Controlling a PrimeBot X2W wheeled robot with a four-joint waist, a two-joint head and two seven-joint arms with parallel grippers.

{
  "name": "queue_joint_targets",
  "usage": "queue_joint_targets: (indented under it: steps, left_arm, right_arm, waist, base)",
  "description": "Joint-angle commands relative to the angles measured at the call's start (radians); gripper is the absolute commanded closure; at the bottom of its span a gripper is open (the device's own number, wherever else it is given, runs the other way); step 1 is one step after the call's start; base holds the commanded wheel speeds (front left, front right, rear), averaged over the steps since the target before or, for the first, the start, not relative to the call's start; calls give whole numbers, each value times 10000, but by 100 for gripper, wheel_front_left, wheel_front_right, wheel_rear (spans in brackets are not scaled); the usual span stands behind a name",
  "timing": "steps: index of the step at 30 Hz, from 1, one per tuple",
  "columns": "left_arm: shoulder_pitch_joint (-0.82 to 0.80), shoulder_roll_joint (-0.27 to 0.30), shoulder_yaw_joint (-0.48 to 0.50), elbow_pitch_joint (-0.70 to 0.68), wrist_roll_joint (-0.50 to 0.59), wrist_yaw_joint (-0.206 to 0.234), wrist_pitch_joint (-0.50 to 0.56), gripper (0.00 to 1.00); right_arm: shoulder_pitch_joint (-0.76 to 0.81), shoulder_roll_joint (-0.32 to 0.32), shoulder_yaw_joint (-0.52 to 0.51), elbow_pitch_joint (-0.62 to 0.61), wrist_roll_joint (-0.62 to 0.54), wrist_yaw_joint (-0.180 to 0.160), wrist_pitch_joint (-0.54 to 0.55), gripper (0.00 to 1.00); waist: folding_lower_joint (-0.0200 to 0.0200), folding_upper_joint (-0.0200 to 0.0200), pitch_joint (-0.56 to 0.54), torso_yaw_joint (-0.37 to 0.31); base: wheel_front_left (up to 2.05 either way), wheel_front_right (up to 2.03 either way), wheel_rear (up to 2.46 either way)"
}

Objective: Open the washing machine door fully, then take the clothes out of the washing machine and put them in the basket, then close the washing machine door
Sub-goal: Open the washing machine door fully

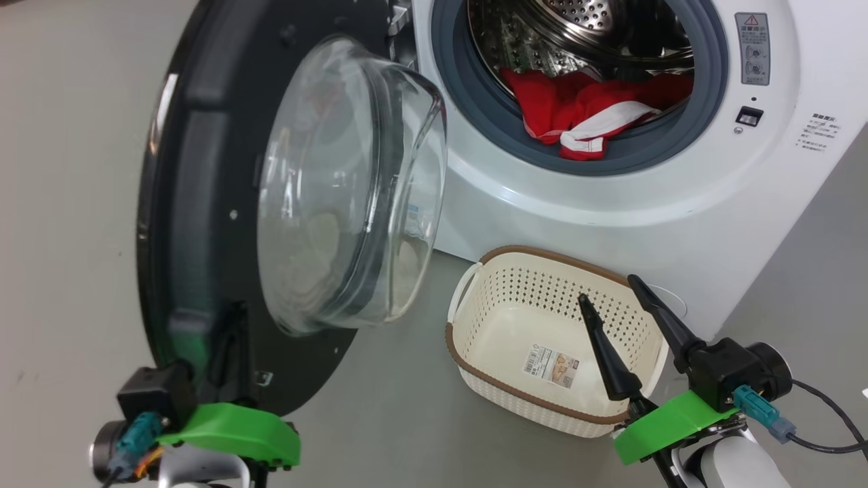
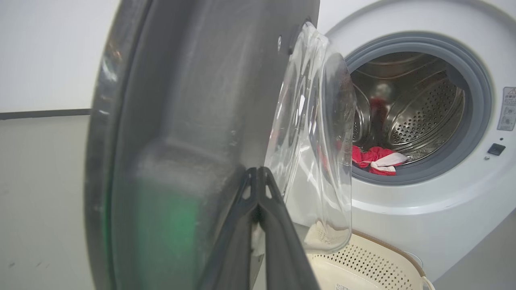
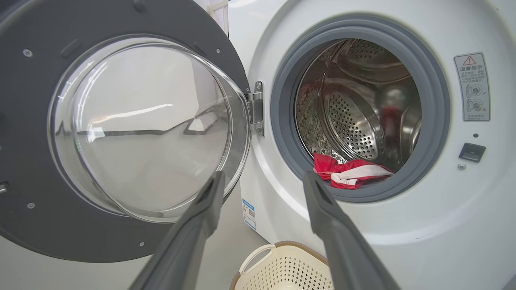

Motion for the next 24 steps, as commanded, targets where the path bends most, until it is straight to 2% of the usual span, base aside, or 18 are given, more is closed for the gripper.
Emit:
queue_joint_targets:
  steps: [1, 12, 24]
  left_arm:
    - [-175, 384, 656, -71, -67, 227, -120, 100]
    - [-530, 850, 1357, 411, -103, 685, -230, 100]
    - [-1127, 1326, 2298, 1365, -613, 712, -624, 100]
  right_arm:
    - [-346, 30, 260, -262, -84, 46, -91, 0]
    - [-364, 30, 261, -325, -243, 46, -91, 0]
    - [-429, 30, 255, -320, -484, 46, -91, 0]
  waist:
    - [0, 0, 1, -42]
    - [0, 0, 244, -294]
    - [0, 0, 532, -496]
  base:
    - [0, 0, 0]
    - [0, 0, 0]
    - [0, 0, 0]
